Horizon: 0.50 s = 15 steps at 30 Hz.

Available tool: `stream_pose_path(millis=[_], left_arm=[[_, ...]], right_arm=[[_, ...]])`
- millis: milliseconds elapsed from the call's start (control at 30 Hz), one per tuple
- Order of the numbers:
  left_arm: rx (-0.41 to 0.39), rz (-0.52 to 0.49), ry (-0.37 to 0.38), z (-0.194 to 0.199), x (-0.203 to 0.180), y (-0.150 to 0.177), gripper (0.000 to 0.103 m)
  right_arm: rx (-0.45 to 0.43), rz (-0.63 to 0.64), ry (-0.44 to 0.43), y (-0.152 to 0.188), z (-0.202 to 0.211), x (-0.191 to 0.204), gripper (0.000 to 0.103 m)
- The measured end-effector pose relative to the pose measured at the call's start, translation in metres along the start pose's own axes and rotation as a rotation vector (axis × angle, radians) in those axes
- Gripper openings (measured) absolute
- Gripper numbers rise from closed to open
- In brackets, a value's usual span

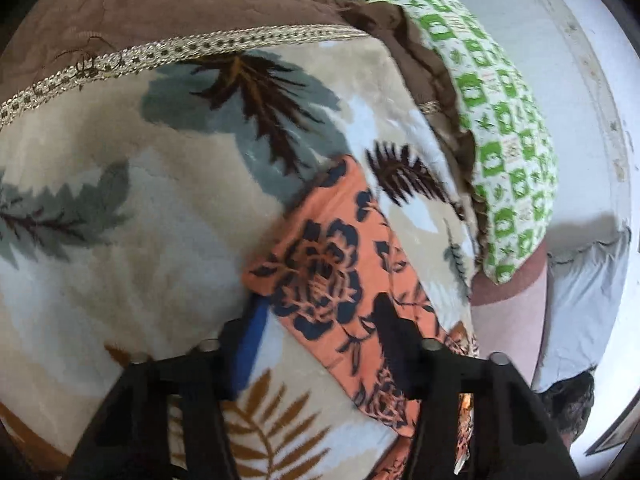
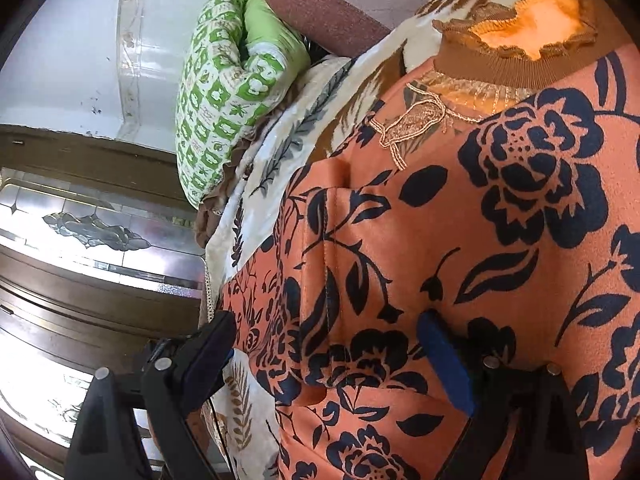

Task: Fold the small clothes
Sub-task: 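Grasp the other sleeve cuff with the left gripper and lift it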

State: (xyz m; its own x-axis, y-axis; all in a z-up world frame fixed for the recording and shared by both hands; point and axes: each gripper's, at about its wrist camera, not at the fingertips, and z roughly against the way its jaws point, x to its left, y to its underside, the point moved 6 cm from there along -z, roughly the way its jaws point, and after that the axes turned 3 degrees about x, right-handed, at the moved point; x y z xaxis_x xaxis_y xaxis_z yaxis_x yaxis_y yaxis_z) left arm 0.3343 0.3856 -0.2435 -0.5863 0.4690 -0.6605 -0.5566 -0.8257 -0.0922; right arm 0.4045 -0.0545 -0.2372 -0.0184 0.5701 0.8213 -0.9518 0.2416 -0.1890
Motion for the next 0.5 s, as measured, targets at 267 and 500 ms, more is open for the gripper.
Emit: stream_pose_path(millis=[267, 500], left_arm=[[-0.154, -0.072, -0.130, 0.035, -0.004, -0.020, 0.007], [-0.435, -0.382, -0.136, 0.142, -0.108, -0.033, 0.006]], right_arm=[[0.006, -0.007, -0.004, -0.001, 0.000, 0.001, 0.094], [-0.031, -0.081, -0.098, -0.007, 0.008, 0.013, 0.094]])
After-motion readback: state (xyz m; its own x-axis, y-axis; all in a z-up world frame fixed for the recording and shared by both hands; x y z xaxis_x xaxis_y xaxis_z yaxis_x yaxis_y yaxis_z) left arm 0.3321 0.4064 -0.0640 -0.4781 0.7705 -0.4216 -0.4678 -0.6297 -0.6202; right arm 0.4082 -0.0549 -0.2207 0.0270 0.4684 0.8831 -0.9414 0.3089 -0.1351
